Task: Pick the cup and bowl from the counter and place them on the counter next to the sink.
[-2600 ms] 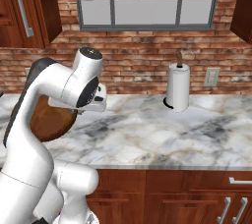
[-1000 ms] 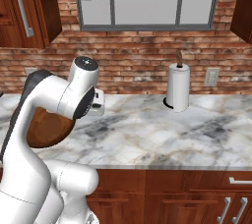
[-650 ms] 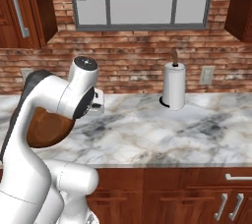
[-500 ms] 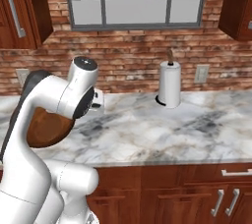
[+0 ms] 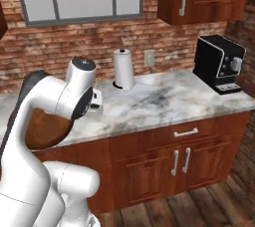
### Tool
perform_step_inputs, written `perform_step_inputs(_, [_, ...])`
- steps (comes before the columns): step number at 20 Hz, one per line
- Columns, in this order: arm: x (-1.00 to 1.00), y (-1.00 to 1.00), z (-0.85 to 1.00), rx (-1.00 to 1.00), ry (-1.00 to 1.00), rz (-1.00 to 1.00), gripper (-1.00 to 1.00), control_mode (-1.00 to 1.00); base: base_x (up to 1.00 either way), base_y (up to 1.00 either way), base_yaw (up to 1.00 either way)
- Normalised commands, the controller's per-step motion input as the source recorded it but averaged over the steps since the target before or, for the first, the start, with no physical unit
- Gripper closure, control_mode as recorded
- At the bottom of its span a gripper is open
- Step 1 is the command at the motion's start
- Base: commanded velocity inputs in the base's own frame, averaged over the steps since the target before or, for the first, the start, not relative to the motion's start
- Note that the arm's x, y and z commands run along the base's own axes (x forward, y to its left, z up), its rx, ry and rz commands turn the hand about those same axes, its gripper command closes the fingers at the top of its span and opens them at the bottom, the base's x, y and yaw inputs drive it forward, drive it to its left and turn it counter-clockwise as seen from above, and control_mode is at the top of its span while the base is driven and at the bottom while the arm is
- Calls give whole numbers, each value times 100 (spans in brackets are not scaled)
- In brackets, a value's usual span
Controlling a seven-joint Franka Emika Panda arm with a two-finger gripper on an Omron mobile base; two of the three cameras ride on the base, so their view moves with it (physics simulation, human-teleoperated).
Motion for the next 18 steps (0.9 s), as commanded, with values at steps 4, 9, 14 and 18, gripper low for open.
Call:
perform_step_inputs(4, [0, 0, 0, 0, 0, 0, 100, 100, -37, -80, -59])
perform_step_inputs(9, [0, 0, 0, 0, 0, 0, 100, 100, 0, -79, -72])
perform_step_inputs(14, [0, 0, 0, 0, 0, 0, 100, 100, 10, -57, -83])
perform_step_inputs(18, [0, 0, 0, 0, 0, 0, 100, 100, 9, -43, -85])
